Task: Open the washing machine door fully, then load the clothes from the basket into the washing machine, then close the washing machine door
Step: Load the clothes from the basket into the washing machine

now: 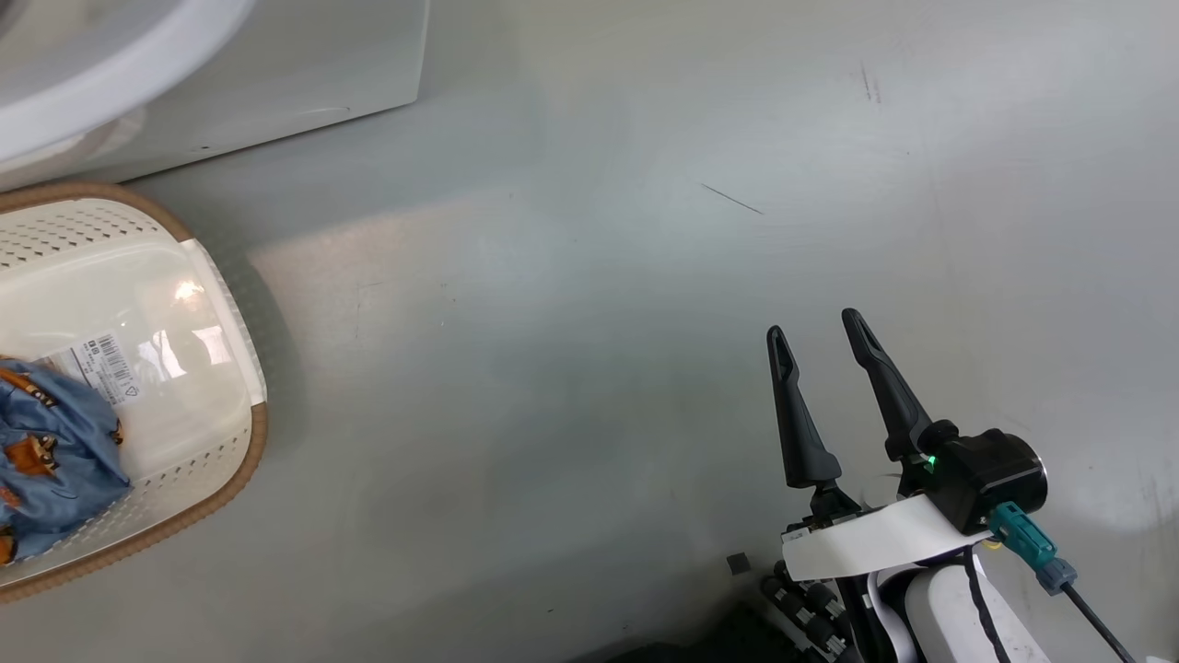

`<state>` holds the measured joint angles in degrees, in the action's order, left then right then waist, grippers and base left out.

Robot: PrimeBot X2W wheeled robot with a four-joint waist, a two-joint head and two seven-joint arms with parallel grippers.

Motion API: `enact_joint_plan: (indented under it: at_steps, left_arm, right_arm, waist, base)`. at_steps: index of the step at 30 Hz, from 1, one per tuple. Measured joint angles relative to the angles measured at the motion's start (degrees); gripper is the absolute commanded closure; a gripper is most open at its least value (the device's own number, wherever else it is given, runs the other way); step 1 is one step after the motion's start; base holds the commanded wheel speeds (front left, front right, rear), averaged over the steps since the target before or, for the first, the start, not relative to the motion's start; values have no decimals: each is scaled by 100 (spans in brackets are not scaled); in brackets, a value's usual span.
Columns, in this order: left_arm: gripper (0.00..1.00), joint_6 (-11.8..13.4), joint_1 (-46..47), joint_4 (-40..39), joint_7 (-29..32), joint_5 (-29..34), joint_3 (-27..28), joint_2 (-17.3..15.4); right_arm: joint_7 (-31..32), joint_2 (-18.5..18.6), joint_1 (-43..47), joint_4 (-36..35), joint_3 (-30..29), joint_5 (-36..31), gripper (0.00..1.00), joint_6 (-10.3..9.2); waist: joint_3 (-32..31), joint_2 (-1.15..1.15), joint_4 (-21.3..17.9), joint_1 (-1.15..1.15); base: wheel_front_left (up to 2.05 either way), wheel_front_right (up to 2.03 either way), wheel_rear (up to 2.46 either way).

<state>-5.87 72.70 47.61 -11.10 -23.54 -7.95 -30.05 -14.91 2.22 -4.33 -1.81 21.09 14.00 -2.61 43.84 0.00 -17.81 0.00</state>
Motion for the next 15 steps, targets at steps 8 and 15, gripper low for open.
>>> enact_joint_plan:
  at_steps: [8,15]
  left_arm:
    - [0,230,20,283,26,24,-4,220]
    - [0,336,7,539,-77,-133,121,477]
  right_arm:
    - [0,2,-4,41,-69,-3,0,-1]
    - [0,3,-58,123,-82,-46,0,2]
  waist:
    - [-128,0,136,0]
    - [-227,0,288,0]
  base:
    - [0,0,0]
    - [0,0,0]
